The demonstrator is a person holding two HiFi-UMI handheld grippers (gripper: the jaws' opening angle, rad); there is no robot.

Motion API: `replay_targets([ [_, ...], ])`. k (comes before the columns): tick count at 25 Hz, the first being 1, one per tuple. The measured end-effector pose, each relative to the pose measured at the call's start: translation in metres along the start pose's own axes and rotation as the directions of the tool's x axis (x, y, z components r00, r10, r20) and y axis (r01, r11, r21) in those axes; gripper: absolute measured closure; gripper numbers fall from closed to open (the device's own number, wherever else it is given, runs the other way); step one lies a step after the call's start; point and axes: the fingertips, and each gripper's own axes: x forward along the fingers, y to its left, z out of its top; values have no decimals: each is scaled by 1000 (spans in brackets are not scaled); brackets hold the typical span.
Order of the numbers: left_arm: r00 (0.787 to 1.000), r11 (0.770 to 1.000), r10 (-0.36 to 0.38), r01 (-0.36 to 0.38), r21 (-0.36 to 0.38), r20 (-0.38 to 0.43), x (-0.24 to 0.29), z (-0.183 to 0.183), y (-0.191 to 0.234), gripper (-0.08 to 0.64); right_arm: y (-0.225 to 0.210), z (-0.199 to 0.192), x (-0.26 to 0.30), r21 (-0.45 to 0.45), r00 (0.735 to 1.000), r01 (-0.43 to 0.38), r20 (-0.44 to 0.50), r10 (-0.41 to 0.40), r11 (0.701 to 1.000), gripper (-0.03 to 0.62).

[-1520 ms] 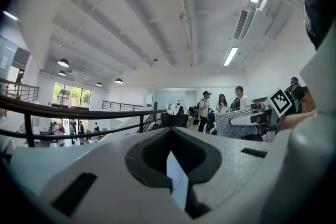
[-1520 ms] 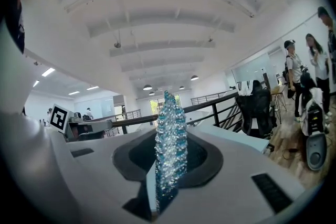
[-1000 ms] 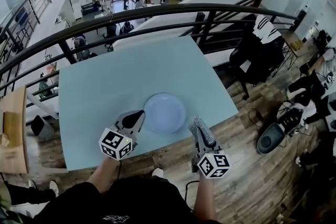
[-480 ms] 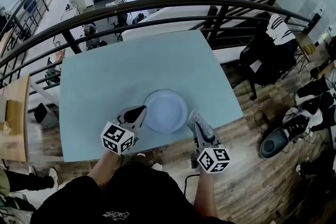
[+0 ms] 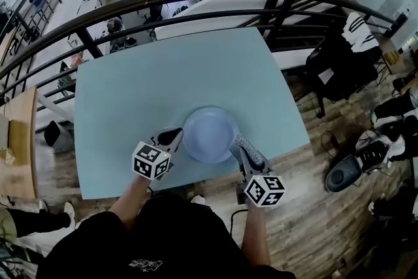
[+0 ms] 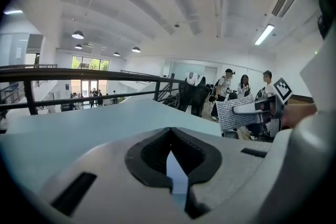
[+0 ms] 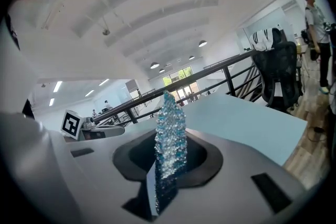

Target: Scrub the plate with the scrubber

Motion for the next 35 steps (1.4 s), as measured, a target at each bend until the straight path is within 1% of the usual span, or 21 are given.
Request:
replay_targets([
  [4, 999, 1000, -8, 8, -24, -39, 15, -10, 19, 552, -5, -4, 17, 32, 999, 18, -32, -17, 999, 503],
  [10, 990, 996, -36, 25, -84, -134, 42, -47, 46, 551, -16, -24, 45, 90, 996, 49, -84, -41, 995, 503],
  [16, 973, 993, -68, 46, -105, -221, 64, -83, 60, 551, -29, -59, 72, 150, 984, 93, -165, -68, 984, 503],
  [18, 964, 990, -89, 58, -126, -252, 72, -94, 62, 550, -31, -66, 82, 162, 980, 103, -184, -72, 981, 503],
  [21, 950, 986, -100, 55, -159, -294, 84, -109, 67, 541, -36, -75, 98, 177, 975, 108, -211, -70, 978, 503],
  [25, 940, 980, -114, 52, -193, -323, 95, -125, 72, 486, -44, -93, 116, 213, 965, 125, -252, -69, 969, 503],
  [27, 933, 975, -127, 55, -214, -338, 102, -131, 72, 472, -49, -100, 124, 227, 959, 140, -274, -74, 964, 503],
  [31, 918, 965, -142, 45, -260, -371, 113, -146, 69, 468, -51, -112, 132, 244, 948, 150, -310, -70, 958, 503],
  [33, 915, 959, -142, 32, -282, -378, 117, -151, 70, 468, -50, -119, 135, 243, 941, 150, -333, -63, 958, 503],
  [35, 914, 957, -139, 25, -290, -381, 122, -152, 71, 468, -51, -126, 138, 246, 934, 152, -352, -58, 957, 503],
])
